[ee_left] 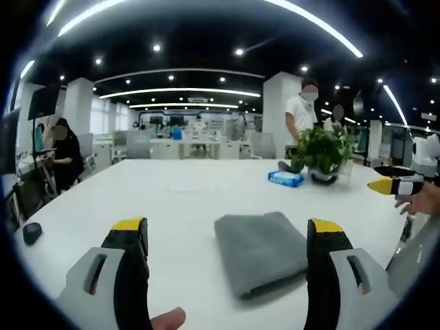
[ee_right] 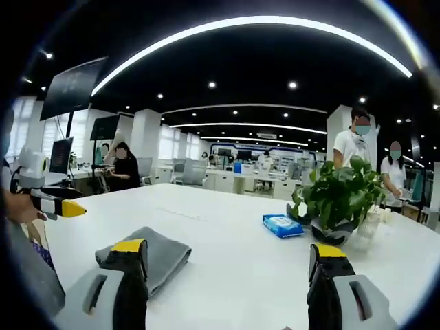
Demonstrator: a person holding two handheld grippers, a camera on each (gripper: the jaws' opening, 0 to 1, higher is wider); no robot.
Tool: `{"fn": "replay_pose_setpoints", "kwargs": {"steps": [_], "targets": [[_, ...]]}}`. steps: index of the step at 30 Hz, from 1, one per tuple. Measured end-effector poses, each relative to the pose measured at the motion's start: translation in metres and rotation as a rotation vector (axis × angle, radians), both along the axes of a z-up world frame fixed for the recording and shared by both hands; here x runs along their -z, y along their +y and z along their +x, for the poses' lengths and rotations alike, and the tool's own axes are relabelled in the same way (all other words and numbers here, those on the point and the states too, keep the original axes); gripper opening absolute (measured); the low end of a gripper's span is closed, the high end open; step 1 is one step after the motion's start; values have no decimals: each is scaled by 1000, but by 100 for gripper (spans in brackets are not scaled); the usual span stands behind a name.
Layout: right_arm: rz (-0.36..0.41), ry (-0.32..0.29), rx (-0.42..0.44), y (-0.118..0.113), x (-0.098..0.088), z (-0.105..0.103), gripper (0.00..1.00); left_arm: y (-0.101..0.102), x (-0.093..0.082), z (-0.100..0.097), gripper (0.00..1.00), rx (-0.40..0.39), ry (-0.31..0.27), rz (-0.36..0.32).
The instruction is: Open the folded towel by lifting each exposed corner and separating the folded layers until the towel lies flat within the target outline without major curled edges
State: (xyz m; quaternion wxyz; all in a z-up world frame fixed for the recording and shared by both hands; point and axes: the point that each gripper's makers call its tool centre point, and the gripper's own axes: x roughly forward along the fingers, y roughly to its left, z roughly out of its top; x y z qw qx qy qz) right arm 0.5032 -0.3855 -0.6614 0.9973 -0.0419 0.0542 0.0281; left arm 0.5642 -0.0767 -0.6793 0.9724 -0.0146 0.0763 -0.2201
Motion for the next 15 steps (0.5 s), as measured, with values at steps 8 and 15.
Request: {"fn": "replay_pose_setpoints", "kwargs": {"steps": [8,15], "targets": [[-8,13,7,-1,2,0,97,-2,2,-1,95,12,12,-5],[22,12,11,-2,2,0,96,5,2,1,95,-9,23,-33]]}}
